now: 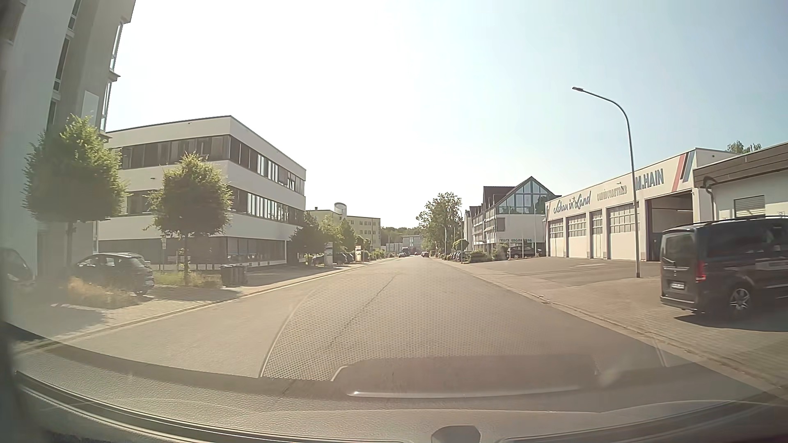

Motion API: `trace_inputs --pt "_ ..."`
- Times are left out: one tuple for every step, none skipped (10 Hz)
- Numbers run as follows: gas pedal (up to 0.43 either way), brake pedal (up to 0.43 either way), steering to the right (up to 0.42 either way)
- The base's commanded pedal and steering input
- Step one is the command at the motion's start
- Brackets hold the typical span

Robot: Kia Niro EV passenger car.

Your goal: Follow the waypoints while adhering to traffic rules and regulations

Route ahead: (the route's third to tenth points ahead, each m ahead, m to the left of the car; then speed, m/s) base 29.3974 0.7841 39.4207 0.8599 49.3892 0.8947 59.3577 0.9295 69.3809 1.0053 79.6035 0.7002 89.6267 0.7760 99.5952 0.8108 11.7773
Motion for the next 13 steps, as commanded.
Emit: trace_inputs --pt "0.059 0.018 -0.001" --pt "0.059 0.018 -0.001" --pt "0.059 0.018 -0.001" --pt "0.059 0.018 0.0" --pt "0.059 0.018 0.0" --pt "0.059 0.018 0.0" --pt "0.059 0.018 -0.001" --pt "0.059 0.018 0.0" --pt "0.059 0.018 0.0" --pt "0.059 0.018 0.0" --pt "0.059 0.018 0.0" --pt "0.059 0.018 0.0" --pt "0.059 0.018 0.0"
